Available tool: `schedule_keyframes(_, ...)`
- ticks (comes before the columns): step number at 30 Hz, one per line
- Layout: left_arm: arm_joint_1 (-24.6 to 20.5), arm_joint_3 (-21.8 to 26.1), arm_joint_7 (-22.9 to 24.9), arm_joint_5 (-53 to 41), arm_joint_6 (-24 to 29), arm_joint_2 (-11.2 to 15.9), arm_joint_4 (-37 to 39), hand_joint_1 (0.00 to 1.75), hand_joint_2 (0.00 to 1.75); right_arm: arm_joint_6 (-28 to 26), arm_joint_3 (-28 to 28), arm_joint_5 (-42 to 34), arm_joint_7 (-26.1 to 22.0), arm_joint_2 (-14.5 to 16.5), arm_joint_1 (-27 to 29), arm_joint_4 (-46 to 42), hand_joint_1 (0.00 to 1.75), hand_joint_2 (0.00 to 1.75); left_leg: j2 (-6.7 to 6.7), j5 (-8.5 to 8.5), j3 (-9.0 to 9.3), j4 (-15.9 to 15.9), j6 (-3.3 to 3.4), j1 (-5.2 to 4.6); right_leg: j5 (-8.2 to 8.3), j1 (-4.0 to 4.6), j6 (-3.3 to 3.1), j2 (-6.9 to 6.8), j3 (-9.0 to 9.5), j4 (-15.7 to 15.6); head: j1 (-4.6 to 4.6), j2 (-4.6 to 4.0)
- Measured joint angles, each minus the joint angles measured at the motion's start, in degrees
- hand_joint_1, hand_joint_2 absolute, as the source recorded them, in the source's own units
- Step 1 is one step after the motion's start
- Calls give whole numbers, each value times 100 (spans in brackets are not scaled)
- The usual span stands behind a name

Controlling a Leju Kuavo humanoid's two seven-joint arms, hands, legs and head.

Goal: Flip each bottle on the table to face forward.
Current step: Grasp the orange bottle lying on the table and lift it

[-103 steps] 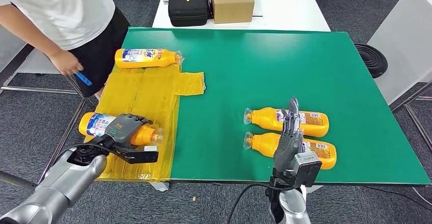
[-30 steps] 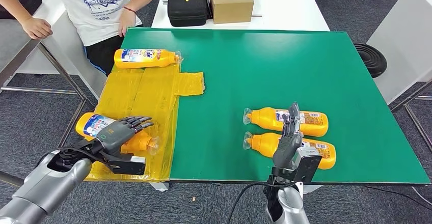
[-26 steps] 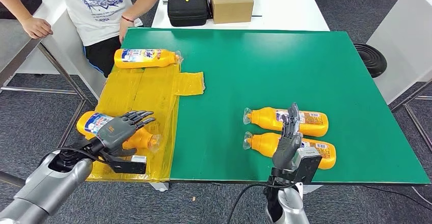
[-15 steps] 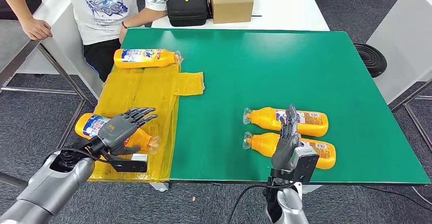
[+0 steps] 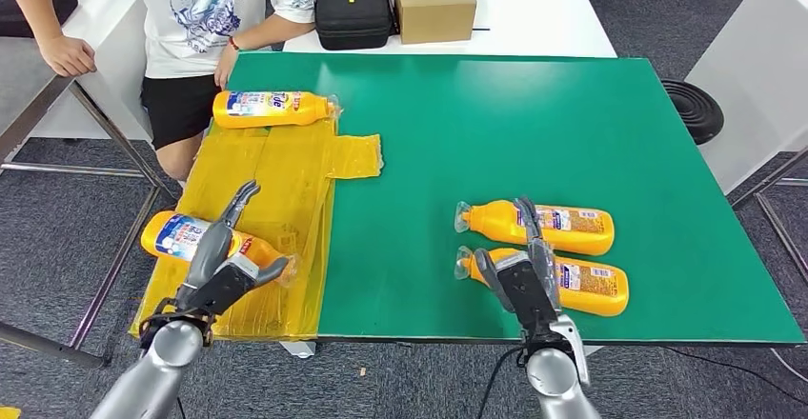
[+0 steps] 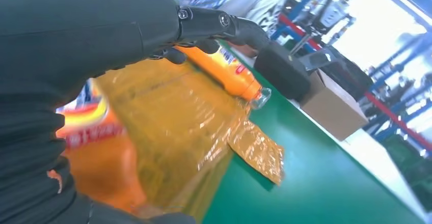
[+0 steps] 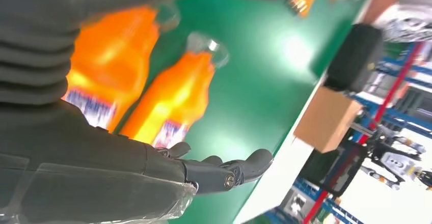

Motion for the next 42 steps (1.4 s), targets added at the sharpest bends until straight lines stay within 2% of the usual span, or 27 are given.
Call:
schedule_keyframes(7,491,407,-37,118,30,-466,-270,0,175,176,-221,765,389,-247,-1,-318,0,175,0,0,-1,0,0,4,0,6,0,-1,-1,0,-2,0)
schedule_keyframes(13,702,716,-70,142,44,-670,-467,0,175,493,-234,750,598,-641,132,-563,0,175,-1,-1,-2,0,1,3,0,5,0,-2,0,0,-1,0)
schedule_keyframes(26,906,869,-20,197,35,-729,-725,0,175,1327,-217,206,1020,-1196,533,-653,0,175,-3,-2,-4,0,1,4,0,5,0,-5,-1,0,-1,0)
schedule_keyframes(42,1044,875,3,222,44,-731,-803,0,175,1229,-207,566,1116,-1427,712,-783,0,175,-3,-2,-4,0,1,4,0,6,0,-5,-1,-1,-2,0)
